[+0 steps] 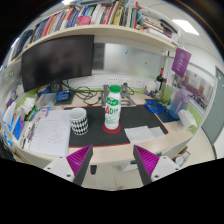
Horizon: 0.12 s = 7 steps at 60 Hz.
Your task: Pour water
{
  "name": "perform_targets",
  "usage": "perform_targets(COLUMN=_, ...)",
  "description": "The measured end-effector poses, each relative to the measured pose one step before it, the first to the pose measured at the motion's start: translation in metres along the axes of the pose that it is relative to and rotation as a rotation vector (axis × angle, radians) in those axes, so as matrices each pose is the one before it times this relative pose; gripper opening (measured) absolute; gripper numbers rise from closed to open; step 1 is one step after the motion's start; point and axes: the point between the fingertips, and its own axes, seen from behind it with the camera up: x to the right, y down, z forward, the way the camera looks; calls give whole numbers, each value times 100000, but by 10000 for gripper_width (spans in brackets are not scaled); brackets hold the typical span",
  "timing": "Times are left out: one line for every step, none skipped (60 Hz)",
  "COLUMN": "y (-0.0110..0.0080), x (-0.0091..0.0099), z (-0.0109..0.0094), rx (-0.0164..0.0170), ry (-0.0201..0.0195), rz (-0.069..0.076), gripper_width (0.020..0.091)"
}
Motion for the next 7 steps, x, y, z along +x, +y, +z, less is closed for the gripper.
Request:
perform_targets(y=141, x=-171, z=-197, rx=-68, ry=-15, rz=-355, gripper_width=832)
perform_targets(y=115, x=-155, z=-182, rx=-10, ry=-39, rz=-522, gripper_width=833)
perform_targets(y=117, x=-167, z=-170, rx=-94, ry=-80, rz=-509, gripper_width=833)
perform_targets(y=150, x=-185, z=-148, rx=-240, ry=-98, rz=-392, gripper_width=831)
perform_targets(y=92, x=-210, z=-64, rx=-294, ry=-30, rz=-314, gripper_width=831)
perform_targets(y=108, x=-189, z=-143, rx=-109, ry=-166, rz=-105, gripper_width=832)
perform_targets(y=66, x=-245, z=-85, rx=-61, ry=-244, rz=-45, gripper_width=830)
